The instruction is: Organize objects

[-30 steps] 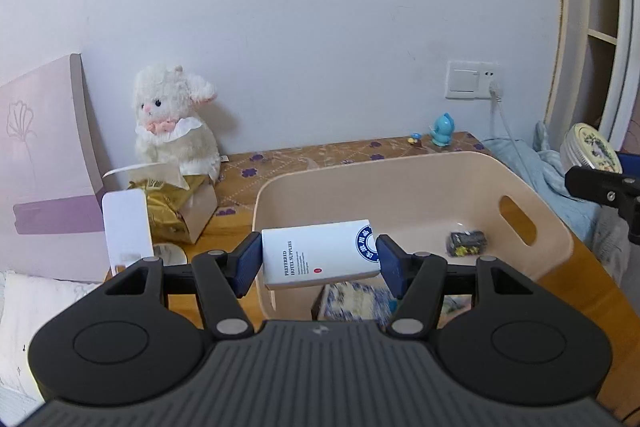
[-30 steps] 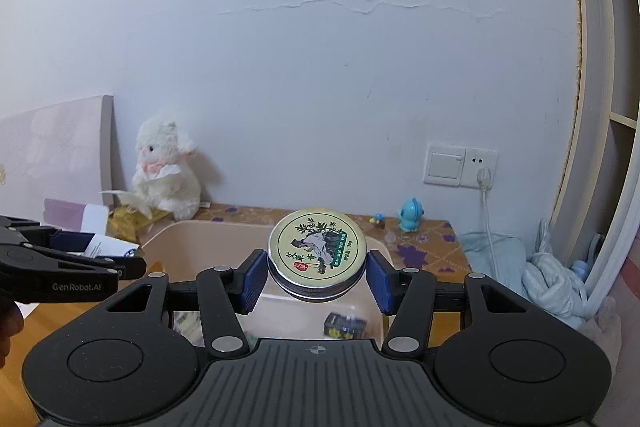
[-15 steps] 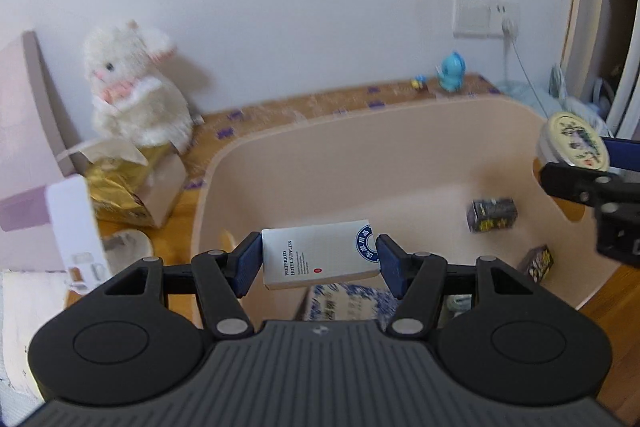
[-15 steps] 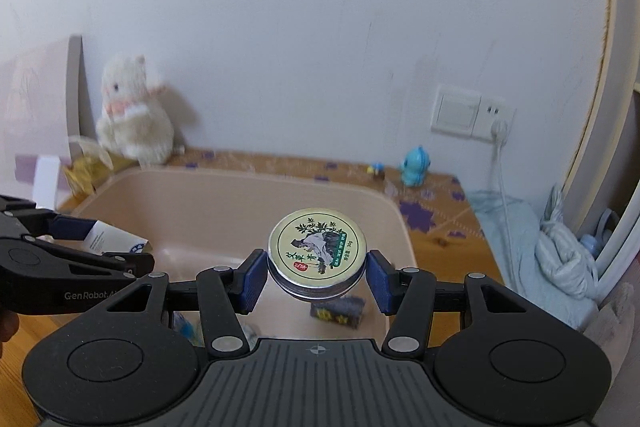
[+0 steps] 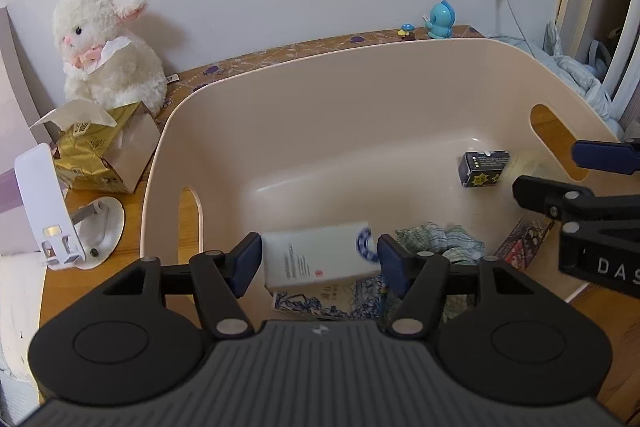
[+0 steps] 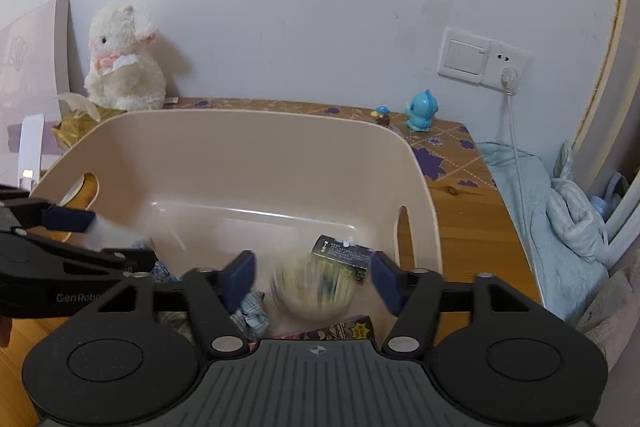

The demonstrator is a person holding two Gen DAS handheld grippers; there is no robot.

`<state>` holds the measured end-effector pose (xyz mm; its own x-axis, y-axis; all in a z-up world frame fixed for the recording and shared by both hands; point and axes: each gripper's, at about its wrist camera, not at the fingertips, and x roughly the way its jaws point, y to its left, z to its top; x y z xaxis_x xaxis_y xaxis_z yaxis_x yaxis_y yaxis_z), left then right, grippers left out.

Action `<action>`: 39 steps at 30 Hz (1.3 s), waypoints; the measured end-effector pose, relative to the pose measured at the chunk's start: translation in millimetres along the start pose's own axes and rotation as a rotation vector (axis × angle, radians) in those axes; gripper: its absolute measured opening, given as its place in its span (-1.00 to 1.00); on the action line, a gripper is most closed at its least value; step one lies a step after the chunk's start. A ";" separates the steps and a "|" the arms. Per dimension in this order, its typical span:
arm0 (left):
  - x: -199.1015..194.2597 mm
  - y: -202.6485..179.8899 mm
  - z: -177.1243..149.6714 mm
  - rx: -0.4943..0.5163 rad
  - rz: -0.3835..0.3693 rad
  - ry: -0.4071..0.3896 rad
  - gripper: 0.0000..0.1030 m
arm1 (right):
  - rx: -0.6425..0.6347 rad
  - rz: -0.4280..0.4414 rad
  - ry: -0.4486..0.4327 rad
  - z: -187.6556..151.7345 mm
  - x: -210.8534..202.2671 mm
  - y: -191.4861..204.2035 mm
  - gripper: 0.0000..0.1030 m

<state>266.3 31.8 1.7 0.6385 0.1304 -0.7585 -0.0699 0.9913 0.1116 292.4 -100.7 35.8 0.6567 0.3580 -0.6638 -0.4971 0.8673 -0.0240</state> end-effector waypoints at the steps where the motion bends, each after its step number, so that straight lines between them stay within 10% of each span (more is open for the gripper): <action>1: -2.7 -0.3 -0.4 -0.001 0.003 -0.008 0.53 | 0.003 -0.002 -0.010 0.6 -3.1 -0.1 0.51; 10: -33.9 6.6 -2.3 -0.031 0.016 -0.077 0.71 | 0.031 -0.012 -0.084 1.0 -40.9 -2.7 1.00; 39: -143.0 11.9 -72.2 -0.079 -0.001 -0.149 0.73 | 0.032 -0.004 -0.099 -57.0 -143.5 19.3 1.00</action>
<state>118.8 26.2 65.1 0.7445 0.1316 -0.6545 -0.1260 0.9905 0.0559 156.3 -155.1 88.0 0.7121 0.3856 -0.5868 -0.4772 0.8788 -0.0015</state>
